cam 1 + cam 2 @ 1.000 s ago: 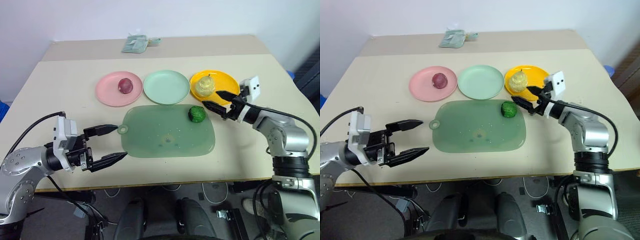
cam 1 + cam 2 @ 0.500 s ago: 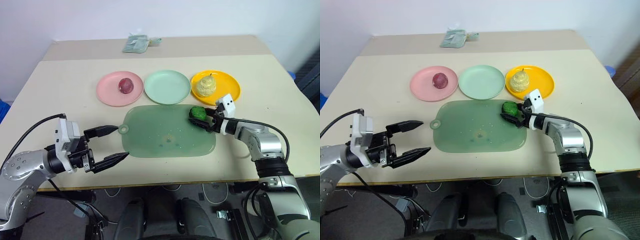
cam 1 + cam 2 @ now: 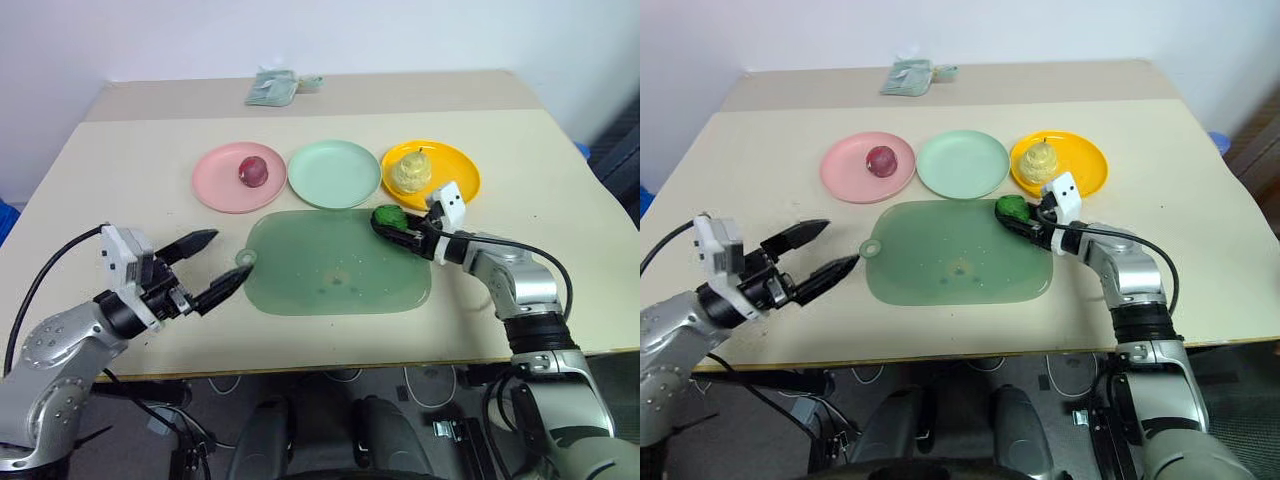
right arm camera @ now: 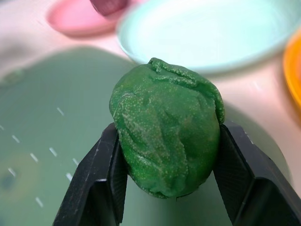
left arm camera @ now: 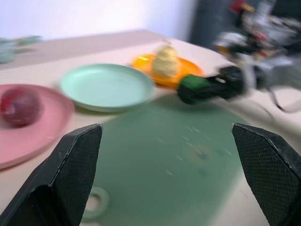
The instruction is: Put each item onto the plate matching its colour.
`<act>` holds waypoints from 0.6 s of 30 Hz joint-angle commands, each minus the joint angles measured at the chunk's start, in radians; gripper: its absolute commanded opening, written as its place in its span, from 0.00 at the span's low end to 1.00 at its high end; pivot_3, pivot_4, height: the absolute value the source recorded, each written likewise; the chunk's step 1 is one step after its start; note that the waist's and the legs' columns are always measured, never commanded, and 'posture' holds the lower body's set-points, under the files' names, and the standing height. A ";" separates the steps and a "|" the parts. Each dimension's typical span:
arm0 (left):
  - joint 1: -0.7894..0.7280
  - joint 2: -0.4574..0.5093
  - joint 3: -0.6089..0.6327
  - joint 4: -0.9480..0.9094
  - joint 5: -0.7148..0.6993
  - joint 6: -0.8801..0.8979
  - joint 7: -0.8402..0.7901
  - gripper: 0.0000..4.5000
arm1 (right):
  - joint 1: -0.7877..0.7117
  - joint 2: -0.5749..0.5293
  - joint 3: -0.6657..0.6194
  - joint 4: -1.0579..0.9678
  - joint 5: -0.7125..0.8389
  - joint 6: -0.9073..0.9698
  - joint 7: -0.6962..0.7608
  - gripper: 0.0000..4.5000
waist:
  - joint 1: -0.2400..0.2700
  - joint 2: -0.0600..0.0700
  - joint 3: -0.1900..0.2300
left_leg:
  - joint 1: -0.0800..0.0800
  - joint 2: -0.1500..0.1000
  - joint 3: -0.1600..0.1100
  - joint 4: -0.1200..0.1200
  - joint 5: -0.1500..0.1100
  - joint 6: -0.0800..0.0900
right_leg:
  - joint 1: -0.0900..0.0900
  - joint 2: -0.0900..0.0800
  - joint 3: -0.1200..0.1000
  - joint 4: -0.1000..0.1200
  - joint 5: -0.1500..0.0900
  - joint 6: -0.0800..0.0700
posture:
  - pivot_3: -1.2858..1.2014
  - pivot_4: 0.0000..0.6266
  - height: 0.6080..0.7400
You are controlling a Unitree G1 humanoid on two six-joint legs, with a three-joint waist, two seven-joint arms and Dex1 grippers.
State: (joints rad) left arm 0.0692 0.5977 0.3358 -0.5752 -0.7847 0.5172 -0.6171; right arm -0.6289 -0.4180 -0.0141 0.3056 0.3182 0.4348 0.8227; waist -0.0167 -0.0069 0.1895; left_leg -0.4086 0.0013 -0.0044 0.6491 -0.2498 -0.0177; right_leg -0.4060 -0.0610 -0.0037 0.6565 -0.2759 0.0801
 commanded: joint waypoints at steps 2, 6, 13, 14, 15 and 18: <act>-0.019 -0.034 -0.022 -0.062 -0.024 0.033 0.091 1.00 | -0.140 0.065 0.000 0.083 -0.042 -0.103 -0.076 0.52 | -0.001 0.000 0.000 | 0.000 0.000 0.000 0.000 0.000 0.000 | 0.000 0.000 0.000 0.000 0.000 0.000 | 0.52 0.24 1.00; -0.022 -0.056 -0.035 -0.098 -0.037 0.050 0.144 1.00 | -0.284 0.123 -0.003 0.327 -0.094 -0.237 -0.123 0.52 | 0.003 0.000 0.000 | 0.000 -0.001 0.000 0.000 0.000 0.000 | 0.000 0.000 0.000 0.000 0.000 0.000 | 0.52 0.24 1.00; -0.001 -0.069 -0.010 -0.148 -0.027 0.051 0.247 1.00 | -0.487 0.197 -0.019 0.714 -0.154 -0.444 -0.171 0.52 | -0.001 0.000 0.000 | 0.000 -0.001 0.000 0.000 0.000 0.000 | 0.000 0.000 0.000 0.000 0.000 0.000 | 0.52 0.24 1.00; 0.003 -0.069 -0.007 -0.155 -0.024 0.051 0.262 1.00 | -0.506 0.204 -0.021 0.753 -0.160 -0.464 -0.175 0.52 | -0.002 0.000 0.000 | 0.000 -0.001 0.000 0.000 0.000 0.000 | 0.000 -0.001 0.000 0.000 0.000 0.000 | 0.52 0.24 1.00; 0.006 -0.069 -0.005 -0.162 -0.015 0.047 0.277 1.00 | -0.522 0.211 -0.024 0.790 -0.165 -0.484 -0.178 0.52 | -0.002 0.000 0.000 | 0.000 -0.001 0.000 0.000 0.000 0.000 | 0.000 -0.001 0.000 0.000 0.000 0.000 | 0.52 0.24 1.00; 0.020 -0.073 0.004 -0.187 0.002 0.040 0.318 1.00 | -0.556 0.229 -0.032 0.869 -0.179 -0.526 -0.192 0.52 | -0.002 0.000 0.000 | 0.000 -0.001 0.000 -0.001 0.000 0.000 | 0.000 -0.001 0.000 0.000 0.000 0.000 | 0.52 0.24 1.00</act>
State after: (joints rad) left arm 0.0814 0.5252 0.3103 -0.7146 -0.7963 0.5755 -0.3191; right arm -1.1476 -0.1971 -0.0266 1.1593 0.1426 -0.0517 0.6393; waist -0.0187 -0.0071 0.1894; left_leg -0.4088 0.0003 -0.0041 0.6484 -0.2496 -0.0181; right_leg -0.4064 -0.0620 -0.0035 0.6562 -0.2759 0.0800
